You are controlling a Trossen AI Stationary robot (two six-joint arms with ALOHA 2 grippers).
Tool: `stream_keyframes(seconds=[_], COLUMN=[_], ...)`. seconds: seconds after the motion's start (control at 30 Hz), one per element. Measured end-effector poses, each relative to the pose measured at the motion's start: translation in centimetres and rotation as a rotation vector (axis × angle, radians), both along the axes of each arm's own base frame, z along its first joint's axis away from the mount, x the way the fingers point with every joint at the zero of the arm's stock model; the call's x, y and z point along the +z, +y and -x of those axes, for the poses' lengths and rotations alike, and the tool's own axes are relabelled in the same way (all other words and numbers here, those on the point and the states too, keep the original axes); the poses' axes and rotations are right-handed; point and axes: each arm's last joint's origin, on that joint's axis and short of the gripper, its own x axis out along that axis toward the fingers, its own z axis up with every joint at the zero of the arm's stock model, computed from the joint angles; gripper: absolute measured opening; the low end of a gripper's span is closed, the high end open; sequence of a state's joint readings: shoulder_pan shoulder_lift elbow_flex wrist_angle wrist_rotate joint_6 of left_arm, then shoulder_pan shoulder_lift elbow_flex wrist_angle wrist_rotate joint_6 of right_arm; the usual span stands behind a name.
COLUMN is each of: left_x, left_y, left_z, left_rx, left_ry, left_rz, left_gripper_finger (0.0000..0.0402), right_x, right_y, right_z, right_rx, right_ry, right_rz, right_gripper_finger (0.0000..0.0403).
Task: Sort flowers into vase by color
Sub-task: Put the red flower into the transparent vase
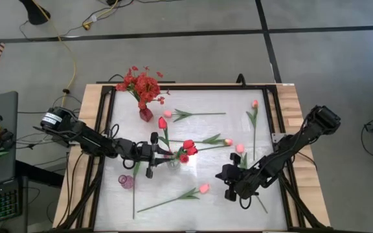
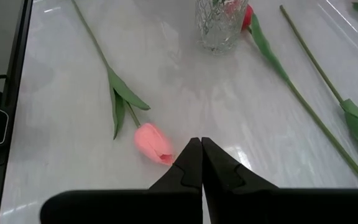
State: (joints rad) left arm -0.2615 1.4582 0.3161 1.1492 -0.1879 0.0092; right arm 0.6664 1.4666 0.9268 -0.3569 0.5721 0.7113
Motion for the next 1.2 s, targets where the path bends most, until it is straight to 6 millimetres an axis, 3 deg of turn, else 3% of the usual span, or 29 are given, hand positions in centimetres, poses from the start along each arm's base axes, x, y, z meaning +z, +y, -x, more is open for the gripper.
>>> stream_keyframes(seconds=[0.3,0.5,0.73,1.07,1.2], left_x=[1.0,3.2,4.4,3.6,3.6], left_y=[0.1,0.3,-0.2,-0.6,-0.5], left_z=[0.8,2.8,5.1,5.9,5.9], left_rx=[-0.033,-0.069,0.071,0.159,0.162], left_ry=[0.050,0.175,0.460,0.530,0.524], left_rz=[0.066,0.147,0.169,0.045,0.014], left_gripper_finger=[0.0155,0.0158,0.0143,0.0139,0.0139], right_x=[-0.1,-0.2,-0.9,-5.8,-6.4], right_y=[-0.9,-2.9,-7.1,-12.0,-13.8], right_z=[-0.7,-1.9,-4.2,-8.7,-10.1], right_rx=[0.038,0.051,0.086,0.191,0.165], right_ry=[0.044,0.077,0.141,0.259,0.276], right_rz=[-0.006,0.019,0.063,0.096,0.115], right_gripper_finger=[0.0027,0.0027,0.0031,0.0105,0.0147])
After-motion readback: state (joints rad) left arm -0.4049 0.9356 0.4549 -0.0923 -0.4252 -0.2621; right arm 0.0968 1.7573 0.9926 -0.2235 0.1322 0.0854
